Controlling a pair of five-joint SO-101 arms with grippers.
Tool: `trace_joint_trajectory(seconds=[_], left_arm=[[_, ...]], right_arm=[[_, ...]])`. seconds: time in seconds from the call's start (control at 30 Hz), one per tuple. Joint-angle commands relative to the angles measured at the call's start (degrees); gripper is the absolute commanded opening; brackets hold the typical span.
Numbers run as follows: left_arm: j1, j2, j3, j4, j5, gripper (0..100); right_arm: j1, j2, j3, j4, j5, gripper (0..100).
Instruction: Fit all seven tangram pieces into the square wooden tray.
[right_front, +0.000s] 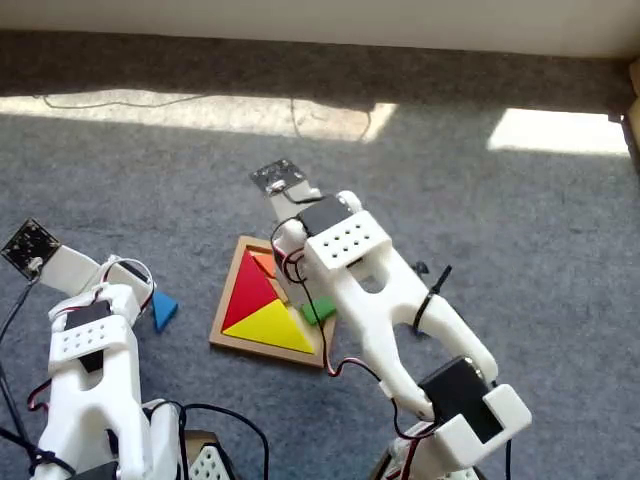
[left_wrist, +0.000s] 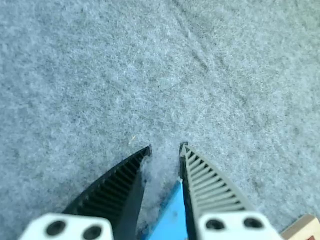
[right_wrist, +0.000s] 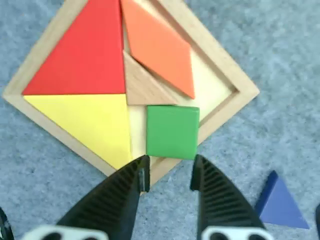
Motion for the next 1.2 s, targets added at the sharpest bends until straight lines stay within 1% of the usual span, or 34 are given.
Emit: trace_joint_trajectory(seconds=[0.0,0.1,0.2,0.4,0.57,0.83,1.17], left_arm=[[-0.40,-1.45,-0.31,-0.97,-0.53,11],[-0.40,-1.45,-0.31,-0.97,-0.53,11],[-0.40,-1.45,-0.31,-0.97,-0.53,11],[-0.40,-1.45,-0.31,-0.97,-0.53,11],[-0.40,-1.45,-0.31,-0.97,-0.53,11],[-0.40,-1.45,-0.31,-0.97,-0.53,11],[-0.40,-1.45,-0.31,-0.97,-0.53,11]], right_arm=[[3.56,-2.59,3.12,-5.23,0.00,5.6],[3.65,-0.75,8.04,-10.07,0.00,5.6],[2.59,1.36,11.21,-12.62,0.00,5.6],[-0.57,6.37,11.56,-16.75,0.00,5.5],[-4.35,9.19,10.77,-17.54,0.00,5.5],[-3.38,8.92,4.26,-16.04,-0.35,5.3],[-3.12,8.92,-11.38,-2.42,-0.44,5.3]])
